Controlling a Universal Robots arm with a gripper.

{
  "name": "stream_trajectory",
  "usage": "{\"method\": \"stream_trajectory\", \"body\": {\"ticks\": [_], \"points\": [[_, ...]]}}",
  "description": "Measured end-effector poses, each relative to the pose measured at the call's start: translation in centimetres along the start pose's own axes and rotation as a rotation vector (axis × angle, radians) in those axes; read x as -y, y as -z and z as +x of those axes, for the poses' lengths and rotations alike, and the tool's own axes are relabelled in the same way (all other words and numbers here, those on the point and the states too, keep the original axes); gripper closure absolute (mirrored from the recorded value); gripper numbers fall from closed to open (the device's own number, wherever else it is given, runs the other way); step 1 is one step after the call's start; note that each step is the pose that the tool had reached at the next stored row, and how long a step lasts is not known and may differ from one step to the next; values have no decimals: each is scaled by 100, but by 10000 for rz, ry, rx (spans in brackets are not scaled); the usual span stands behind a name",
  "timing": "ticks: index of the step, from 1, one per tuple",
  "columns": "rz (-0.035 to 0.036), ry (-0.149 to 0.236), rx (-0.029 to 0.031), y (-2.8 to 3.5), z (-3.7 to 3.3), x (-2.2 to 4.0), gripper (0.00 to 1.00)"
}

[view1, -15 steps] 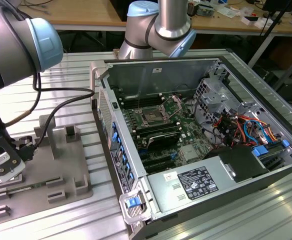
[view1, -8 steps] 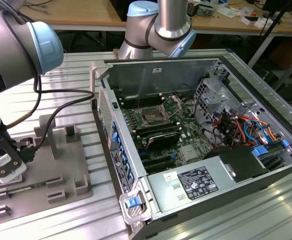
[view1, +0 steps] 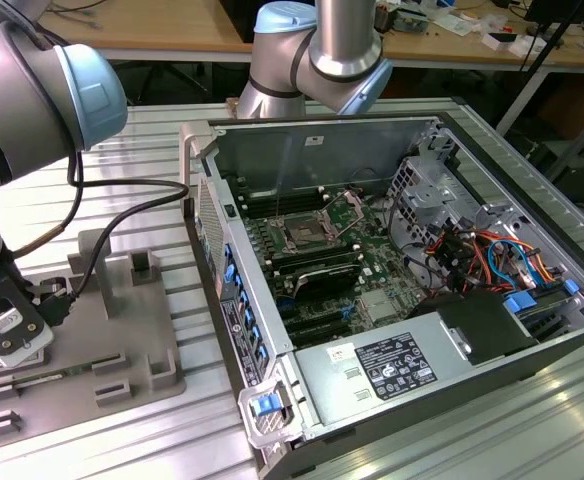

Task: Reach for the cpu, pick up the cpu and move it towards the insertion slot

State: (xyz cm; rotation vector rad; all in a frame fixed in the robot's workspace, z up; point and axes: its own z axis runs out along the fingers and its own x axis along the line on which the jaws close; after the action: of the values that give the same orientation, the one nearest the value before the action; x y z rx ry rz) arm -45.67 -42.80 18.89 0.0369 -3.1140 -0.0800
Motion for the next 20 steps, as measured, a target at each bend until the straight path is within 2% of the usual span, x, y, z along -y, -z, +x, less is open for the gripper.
{"method": "stream_trajectory", "body": {"ticks": [2, 4, 12, 13, 14, 20], "points": [[0, 0, 0, 0, 0, 0, 41], [0, -1, 0, 0, 0, 0, 45], [1, 0, 0, 1, -1, 0, 45], [0, 0, 0, 6, -2, 0, 45], [0, 0, 1, 39, -1, -2, 45], [0, 0, 1, 64, 0, -3, 45]]}}
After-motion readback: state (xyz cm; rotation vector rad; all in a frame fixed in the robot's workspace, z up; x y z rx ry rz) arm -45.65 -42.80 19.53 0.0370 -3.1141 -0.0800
